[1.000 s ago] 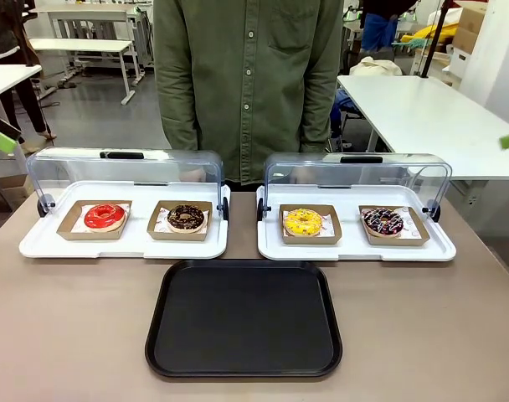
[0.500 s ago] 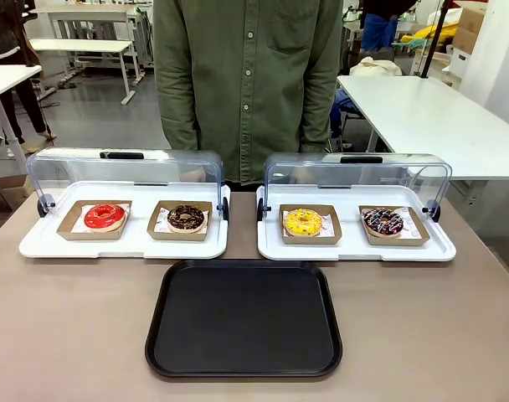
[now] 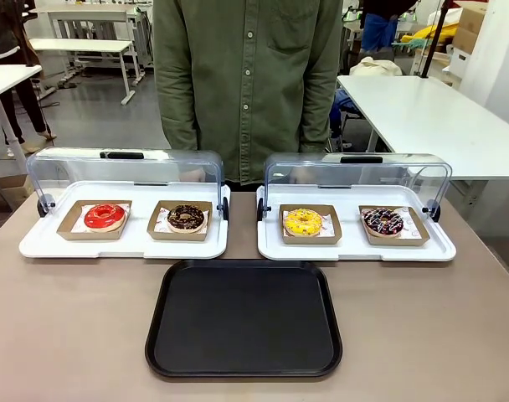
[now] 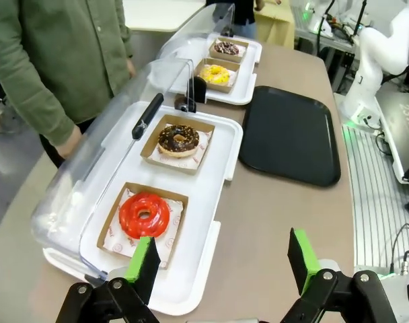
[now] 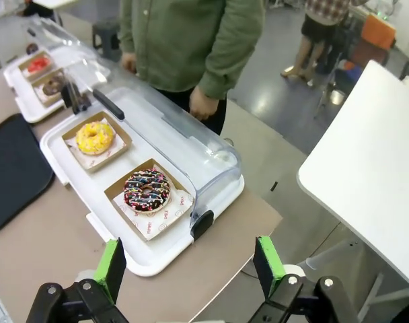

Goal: Move the third donut from the left to the tray.
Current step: Pick up the Paper togo box containing the Donut indicated by the person and place it on the Handle tray.

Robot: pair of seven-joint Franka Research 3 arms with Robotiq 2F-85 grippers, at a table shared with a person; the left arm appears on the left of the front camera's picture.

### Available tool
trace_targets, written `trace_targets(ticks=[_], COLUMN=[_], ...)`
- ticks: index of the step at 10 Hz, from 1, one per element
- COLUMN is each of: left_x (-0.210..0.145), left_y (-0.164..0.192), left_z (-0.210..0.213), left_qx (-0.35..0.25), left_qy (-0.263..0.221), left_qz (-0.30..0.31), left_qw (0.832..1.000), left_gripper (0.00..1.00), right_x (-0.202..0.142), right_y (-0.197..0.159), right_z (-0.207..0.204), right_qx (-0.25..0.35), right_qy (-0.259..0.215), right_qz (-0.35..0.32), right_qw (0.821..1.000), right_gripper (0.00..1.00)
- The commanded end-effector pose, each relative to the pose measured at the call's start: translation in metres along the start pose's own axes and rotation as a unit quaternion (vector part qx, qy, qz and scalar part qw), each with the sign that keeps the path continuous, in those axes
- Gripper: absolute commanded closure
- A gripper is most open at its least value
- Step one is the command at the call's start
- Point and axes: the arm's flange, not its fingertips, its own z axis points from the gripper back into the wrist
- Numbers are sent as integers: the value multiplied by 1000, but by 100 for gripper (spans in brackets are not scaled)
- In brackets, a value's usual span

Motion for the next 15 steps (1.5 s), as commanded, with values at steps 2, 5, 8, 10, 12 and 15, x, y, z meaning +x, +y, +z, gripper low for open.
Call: trace_targets(ticks=[2,5,8,10,12,15], left_x=[1,5,2,2,2,2], left_y=[6,7,4,4,4,4], left_z=[0,-4,-5,-5,-5,-5], left_qx=[3,1,-2,-2,-2,-2], left_qy=[-11,-7,-2,-2,-2,-2], left_qz=[-17,-7,-3,-3,-3,-3], left_qw=[1000,1000,1000,1000,1000,1000], left_gripper=[0,0,0,0,0,0], right_x=[-2,0,-4,-4,-4,-4], right_y=[-8,-11,-4,-4,-4,-4], right_z=[-6,-9,-10,-10,-10,-10], right_qx=[7,-1,2,2,2,2], right_qy=[-13,-14,-8,-8,-8,-8], right_qz=[13,5,-1,-1,-1,-1], right_qw=[1000,1000,1000,1000,1000,1000], right_gripper=[0,0,0,0,0,0])
